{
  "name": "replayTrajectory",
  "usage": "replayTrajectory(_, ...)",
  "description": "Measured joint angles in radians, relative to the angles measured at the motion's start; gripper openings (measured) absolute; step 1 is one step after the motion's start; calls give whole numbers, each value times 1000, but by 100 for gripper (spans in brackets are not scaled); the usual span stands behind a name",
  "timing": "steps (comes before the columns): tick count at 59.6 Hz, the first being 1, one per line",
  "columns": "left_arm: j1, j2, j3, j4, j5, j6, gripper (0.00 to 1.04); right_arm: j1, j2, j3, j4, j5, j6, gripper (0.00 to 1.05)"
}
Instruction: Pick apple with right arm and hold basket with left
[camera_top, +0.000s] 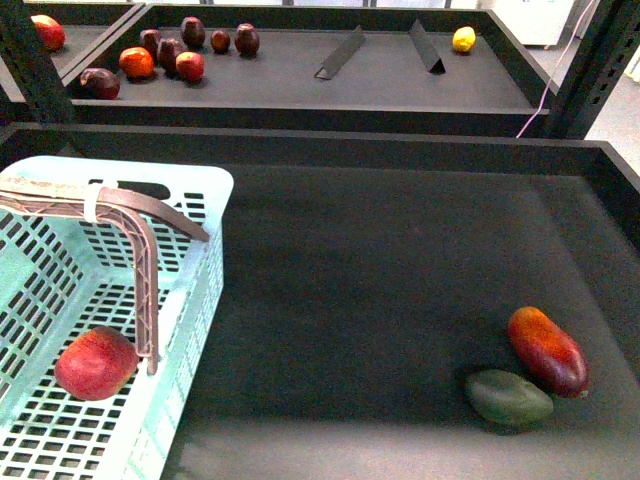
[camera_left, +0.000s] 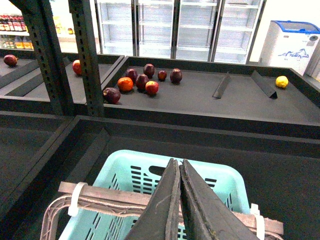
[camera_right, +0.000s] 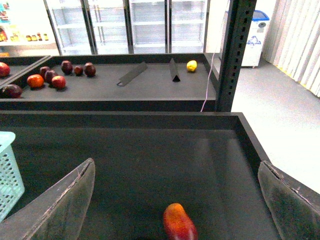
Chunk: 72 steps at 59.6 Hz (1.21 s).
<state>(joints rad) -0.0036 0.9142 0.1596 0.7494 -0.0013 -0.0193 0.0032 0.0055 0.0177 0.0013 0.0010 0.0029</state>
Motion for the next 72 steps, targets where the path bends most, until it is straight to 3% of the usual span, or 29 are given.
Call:
replayTrajectory(23, 0, -251, -103, -153, 1, 5, 3, 0, 0, 0, 0, 1, 0, 96)
replayTrajectory(29, 0, -277, -142, -129, 2, 6, 3, 0, 0, 0, 0, 1, 0, 96)
replayTrajectory(72, 0, -679, -145, -513, 1, 8, 3, 0, 0, 0, 0, 1, 0, 96)
